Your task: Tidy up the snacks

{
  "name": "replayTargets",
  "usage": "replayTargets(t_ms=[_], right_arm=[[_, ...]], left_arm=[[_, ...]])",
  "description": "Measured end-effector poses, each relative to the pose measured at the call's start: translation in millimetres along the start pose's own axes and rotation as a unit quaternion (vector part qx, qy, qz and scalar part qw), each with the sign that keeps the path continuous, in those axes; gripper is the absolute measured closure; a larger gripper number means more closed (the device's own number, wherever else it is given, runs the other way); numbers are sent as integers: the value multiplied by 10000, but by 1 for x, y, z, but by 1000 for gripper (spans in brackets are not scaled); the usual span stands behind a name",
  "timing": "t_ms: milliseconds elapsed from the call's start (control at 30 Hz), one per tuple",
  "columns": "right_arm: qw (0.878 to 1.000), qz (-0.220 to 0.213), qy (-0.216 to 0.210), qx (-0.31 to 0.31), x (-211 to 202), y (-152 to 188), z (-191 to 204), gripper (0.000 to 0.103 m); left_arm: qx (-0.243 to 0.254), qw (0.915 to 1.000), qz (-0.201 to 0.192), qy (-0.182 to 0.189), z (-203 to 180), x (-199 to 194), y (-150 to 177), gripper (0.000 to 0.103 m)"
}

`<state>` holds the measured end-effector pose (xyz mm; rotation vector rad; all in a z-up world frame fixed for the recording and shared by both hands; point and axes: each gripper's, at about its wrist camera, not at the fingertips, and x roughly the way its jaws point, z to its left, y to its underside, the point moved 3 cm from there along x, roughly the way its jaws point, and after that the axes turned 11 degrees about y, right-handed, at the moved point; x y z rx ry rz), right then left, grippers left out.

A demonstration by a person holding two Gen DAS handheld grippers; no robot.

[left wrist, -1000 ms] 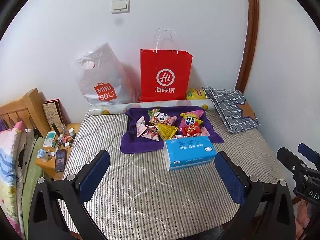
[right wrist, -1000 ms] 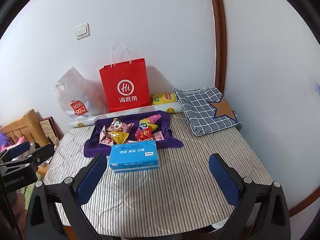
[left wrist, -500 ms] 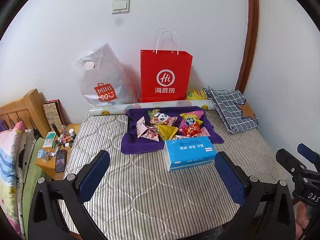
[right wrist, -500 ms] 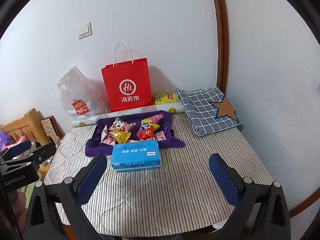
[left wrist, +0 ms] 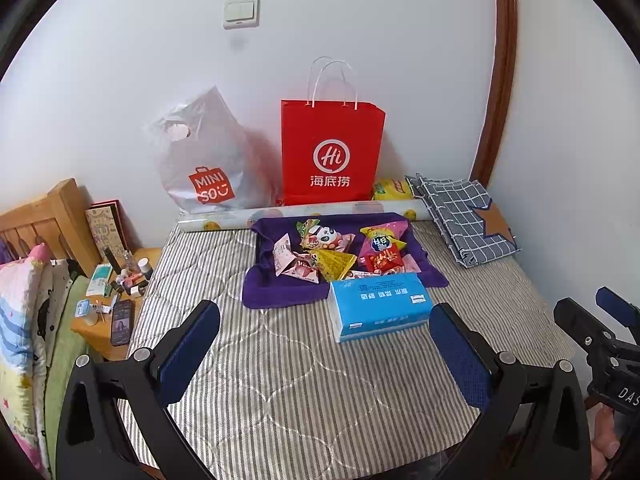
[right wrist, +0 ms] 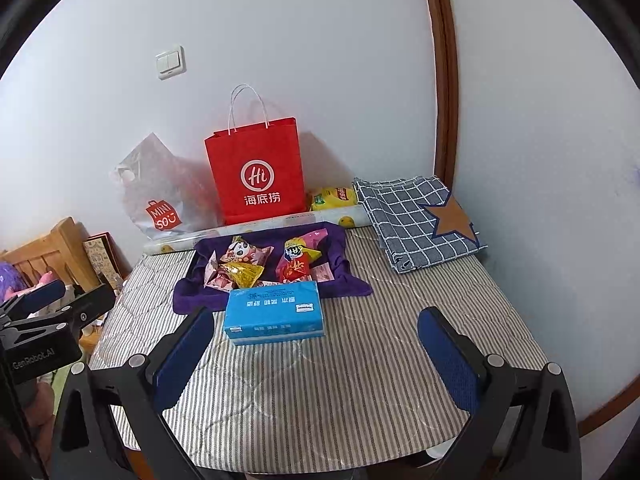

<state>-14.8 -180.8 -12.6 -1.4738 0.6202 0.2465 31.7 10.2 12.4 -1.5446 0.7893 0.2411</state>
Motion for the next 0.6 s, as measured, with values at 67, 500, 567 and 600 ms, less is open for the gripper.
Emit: replayTargets(t_ms=[67,500,567,600], right_arm=[[10000,0,-1,19,0,0,0,0],[9999,59,-106,14,12,-4,-1,0],[9999,58,-115,6,13,-5,-2,0],[9999,52,-124,-2,14,-6,-1,0]], left_arm=[[-10,10000,-7,0,1,0,0,0],[-60,10000,-19,-77,7,11,-6,0],[-56,9999,-24,-95,8,13,-7,0],[-55,9999,-33,-119,9,15,-8,0]])
